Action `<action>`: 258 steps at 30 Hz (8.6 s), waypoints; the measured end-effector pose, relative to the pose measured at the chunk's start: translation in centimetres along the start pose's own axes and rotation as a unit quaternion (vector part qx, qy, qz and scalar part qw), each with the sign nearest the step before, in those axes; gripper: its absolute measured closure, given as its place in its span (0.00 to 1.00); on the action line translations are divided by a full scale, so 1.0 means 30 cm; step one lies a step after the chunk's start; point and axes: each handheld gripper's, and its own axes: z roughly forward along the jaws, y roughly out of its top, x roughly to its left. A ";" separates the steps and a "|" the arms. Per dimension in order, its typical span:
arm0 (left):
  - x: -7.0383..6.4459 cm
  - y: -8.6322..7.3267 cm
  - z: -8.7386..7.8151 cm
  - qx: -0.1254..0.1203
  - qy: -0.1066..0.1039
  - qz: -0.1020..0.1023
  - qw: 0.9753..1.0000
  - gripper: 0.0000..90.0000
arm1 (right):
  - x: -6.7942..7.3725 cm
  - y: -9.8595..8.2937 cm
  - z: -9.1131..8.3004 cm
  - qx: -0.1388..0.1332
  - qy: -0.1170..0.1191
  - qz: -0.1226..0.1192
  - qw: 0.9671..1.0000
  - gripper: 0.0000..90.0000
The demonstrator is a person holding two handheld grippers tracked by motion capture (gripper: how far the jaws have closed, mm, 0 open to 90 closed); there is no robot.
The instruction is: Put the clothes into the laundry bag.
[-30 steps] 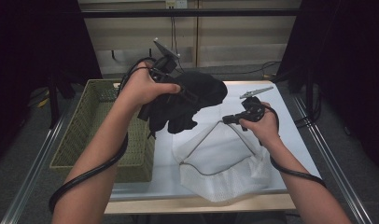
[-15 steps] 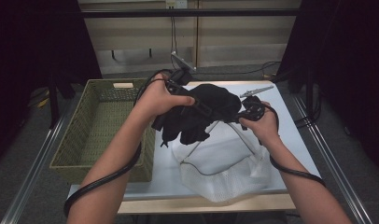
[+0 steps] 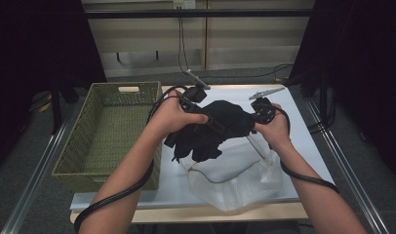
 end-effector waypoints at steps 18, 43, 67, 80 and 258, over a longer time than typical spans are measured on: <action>0.026 -0.039 0.094 0.016 0.014 0.011 1.000 0.67 | 0.005 0.005 0.003 0.000 -0.004 -0.004 1.000 0.99; 0.047 -0.070 0.200 0.009 0.022 0.011 1.000 0.66 | 0.018 0.020 0.000 -0.007 -0.010 -0.002 1.000 0.99; 0.093 -0.092 0.208 0.010 0.071 -0.018 0.997 0.66 | 0.030 0.029 -0.010 -0.013 -0.003 -0.004 1.000 0.99; 0.044 -0.075 0.216 -0.004 0.072 -0.026 0.997 0.66 | 0.043 0.037 -0.007 -0.014 0.000 -0.007 1.000 0.99; 0.183 -0.147 0.373 -0.088 0.190 -0.040 0.977 0.19 | 0.077 0.039 0.018 -0.021 0.027 -0.002 0.999 0.99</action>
